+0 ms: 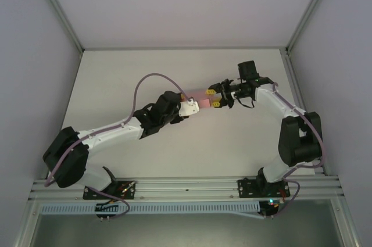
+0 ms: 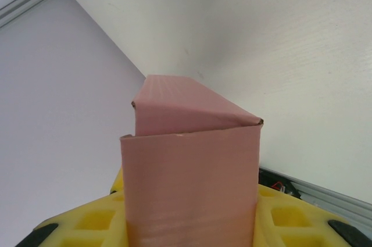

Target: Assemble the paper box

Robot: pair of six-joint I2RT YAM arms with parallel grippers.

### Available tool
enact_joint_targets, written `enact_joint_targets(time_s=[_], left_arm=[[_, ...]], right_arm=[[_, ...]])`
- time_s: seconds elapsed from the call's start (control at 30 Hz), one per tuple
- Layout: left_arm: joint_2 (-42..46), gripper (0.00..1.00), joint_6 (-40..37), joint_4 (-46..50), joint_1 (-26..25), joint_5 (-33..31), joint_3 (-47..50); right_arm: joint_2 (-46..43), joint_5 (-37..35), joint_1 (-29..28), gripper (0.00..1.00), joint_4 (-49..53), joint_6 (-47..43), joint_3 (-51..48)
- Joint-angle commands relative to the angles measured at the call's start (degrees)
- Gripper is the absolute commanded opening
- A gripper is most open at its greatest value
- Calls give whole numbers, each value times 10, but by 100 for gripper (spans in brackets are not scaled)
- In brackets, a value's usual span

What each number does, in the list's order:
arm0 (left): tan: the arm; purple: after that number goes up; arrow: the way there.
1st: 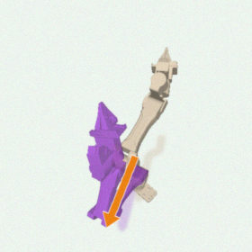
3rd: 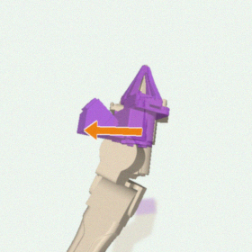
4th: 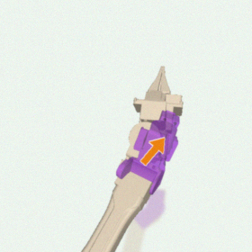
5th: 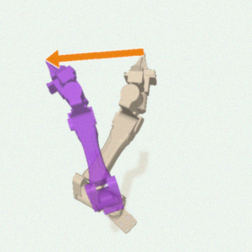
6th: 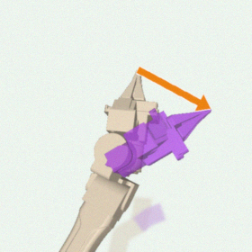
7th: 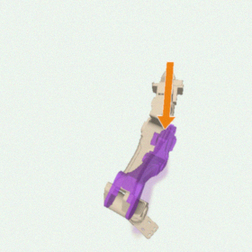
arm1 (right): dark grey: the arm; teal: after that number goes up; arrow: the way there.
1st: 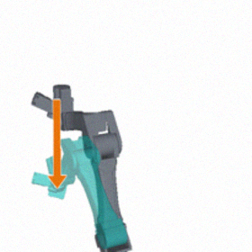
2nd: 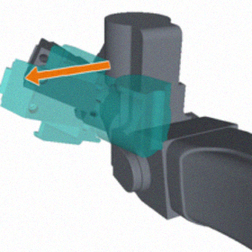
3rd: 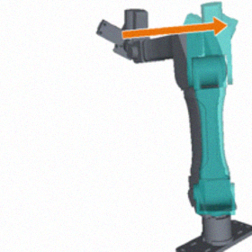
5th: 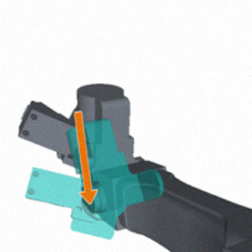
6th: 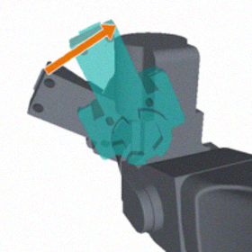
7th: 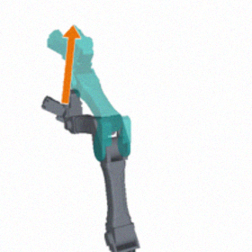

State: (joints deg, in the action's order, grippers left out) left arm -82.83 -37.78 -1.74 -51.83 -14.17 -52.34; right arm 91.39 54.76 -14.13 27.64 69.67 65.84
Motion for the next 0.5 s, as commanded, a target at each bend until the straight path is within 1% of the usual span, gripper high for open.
enact_joint_targets(time_s=[0.0, 0.07, 0.1, 0.13, 0.23, 0.33, 0.37, 0.43, 0.47], left_arm=[[-5, 41, -5, -29, -3, -16, -2], [-2, 35, -4, -25, -2, -14, -3], [-1, 34, -3, -20, -2, -11, -5], [0, 33, -2, -18, -2, -9, -5], [5, 30, 0, 6, -2, 2, -14], [5, 30, 2, 65, 0, 36, -36], [3, 30, 5, 96, 3, 51, -46], [-2, 29, 16, 159, 12, 72, -66], [-2, 29, 27, 194, 20, 93, -77]], right_arm=[[-8, 20, -3, 34, 38, -31, 1], [-10, 15, -3, 37, 40, -39, -1], [-13, 11, -3, 41, 39, -41, -3], [-15, 7, -4, 47, 35, -41, -6], [-24, -6, -3, 74, 17, -44, -13], [-47, -52, 9, 91, -1, -82, -10], [-60, -69, 19, 99, -24, -99, -14], [-85, -85, 50, 100, -60, -127, -26], [-101, -93, 73, 100, -80, -135, -39]])
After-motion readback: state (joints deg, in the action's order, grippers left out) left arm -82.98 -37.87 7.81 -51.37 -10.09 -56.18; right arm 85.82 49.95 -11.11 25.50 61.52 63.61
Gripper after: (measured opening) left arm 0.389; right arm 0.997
